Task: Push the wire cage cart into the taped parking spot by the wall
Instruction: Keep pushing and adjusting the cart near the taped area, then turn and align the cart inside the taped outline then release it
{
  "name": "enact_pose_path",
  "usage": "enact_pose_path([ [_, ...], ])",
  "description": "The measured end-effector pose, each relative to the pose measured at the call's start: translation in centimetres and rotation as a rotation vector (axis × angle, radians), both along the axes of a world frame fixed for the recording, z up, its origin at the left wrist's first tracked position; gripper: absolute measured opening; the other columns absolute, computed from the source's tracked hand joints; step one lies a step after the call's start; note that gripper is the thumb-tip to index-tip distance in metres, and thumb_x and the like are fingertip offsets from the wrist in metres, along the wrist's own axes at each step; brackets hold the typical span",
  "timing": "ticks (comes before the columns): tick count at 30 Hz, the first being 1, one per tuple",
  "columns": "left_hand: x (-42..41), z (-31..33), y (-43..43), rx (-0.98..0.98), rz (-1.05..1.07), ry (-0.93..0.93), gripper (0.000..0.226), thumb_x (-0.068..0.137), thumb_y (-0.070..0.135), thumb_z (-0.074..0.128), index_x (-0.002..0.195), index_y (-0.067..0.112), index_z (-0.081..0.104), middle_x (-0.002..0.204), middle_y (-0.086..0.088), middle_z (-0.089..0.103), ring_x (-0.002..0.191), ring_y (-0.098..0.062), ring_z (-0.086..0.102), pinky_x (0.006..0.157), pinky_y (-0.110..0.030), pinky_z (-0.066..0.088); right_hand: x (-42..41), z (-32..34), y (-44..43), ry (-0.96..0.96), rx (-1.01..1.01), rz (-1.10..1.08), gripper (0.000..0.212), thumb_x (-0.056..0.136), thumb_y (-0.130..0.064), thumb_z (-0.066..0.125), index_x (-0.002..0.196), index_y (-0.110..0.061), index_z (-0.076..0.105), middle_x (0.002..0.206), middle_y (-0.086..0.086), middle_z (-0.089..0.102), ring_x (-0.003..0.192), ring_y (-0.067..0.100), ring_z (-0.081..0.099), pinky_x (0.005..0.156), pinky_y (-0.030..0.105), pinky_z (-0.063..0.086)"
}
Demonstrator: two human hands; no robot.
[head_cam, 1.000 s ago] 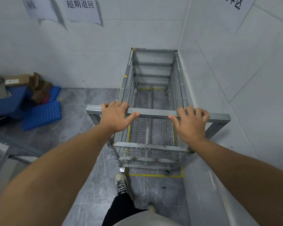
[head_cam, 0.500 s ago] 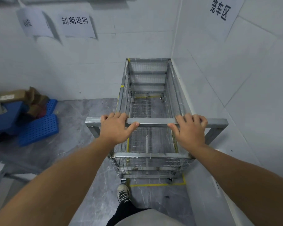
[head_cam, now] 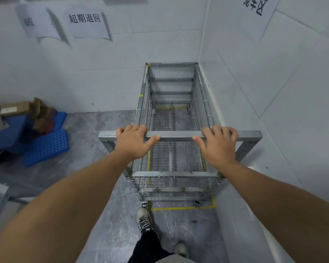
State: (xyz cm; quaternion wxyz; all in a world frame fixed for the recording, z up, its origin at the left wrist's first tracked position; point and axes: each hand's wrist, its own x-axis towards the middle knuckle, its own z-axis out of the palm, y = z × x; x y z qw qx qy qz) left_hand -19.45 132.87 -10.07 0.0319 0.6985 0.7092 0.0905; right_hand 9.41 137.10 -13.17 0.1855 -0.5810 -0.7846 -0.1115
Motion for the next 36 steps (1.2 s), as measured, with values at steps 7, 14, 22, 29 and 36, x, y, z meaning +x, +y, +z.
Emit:
enact_pose_path([
  [7,-0.3,0.5,0.2,-0.042,-0.014,0.045,0.069,0.082,0.080,0.011,0.095,0.024,0.050,0.098,0.001,0.057,0.095,-0.022,0.049,0.089,-0.043,0.027,-0.2,0.6,0.1,0.036,-0.085,0.002,0.058,0.095,-0.067,0.025,0.105,-0.023,0.061,0.099,0.003,0.060,0.097,0.028,0.050,0.102,0.049,0.027],
  [14,-2.0,1.6,0.6,-0.219,-0.179,0.068,0.068,0.088,0.075,0.009,0.122,0.031,0.046,0.114,0.001,0.055,0.112,-0.024,0.049,0.097,-0.051,0.030,-1.7,1.0,-0.8,0.110,-0.128,-0.117,0.056,0.094,-0.067,0.029,0.112,-0.025,0.062,0.111,0.001,0.059,0.115,0.029,0.046,0.115,0.056,0.015],
  [22,-10.3,1.1,0.1,-0.088,-0.165,-0.009,0.068,0.089,0.074,0.013,0.130,0.035,0.052,0.127,0.007,0.058,0.121,-0.019,0.051,0.101,-0.048,0.027,-6.2,1.1,-2.4,0.081,-0.126,-0.135,0.046,0.097,-0.058,0.028,0.117,-0.029,0.059,0.117,-0.001,0.057,0.121,0.025,0.043,0.113,0.064,0.011],
  [29,-12.2,-1.1,-0.3,0.006,-0.092,-0.469,0.056,0.093,0.056,0.041,0.129,0.018,0.058,0.127,-0.001,0.054,0.116,-0.022,0.052,0.098,-0.035,0.040,-9.0,0.7,-2.5,0.157,-0.105,-0.172,0.045,0.098,-0.057,0.029,0.118,-0.033,0.062,0.120,-0.003,0.057,0.125,0.024,0.043,0.114,0.065,0.005],
  [36,-11.7,-1.2,-0.5,0.068,-0.072,-0.552,0.046,0.095,0.048,0.052,0.127,0.015,0.059,0.130,0.001,0.049,0.113,-0.015,0.052,0.094,-0.033,0.046,-8.7,0.2,-2.1,0.186,-0.063,-0.171,0.049,0.097,-0.059,0.029,0.113,-0.030,0.066,0.116,-0.002,0.059,0.121,0.024,0.045,0.114,0.063,0.007],
])
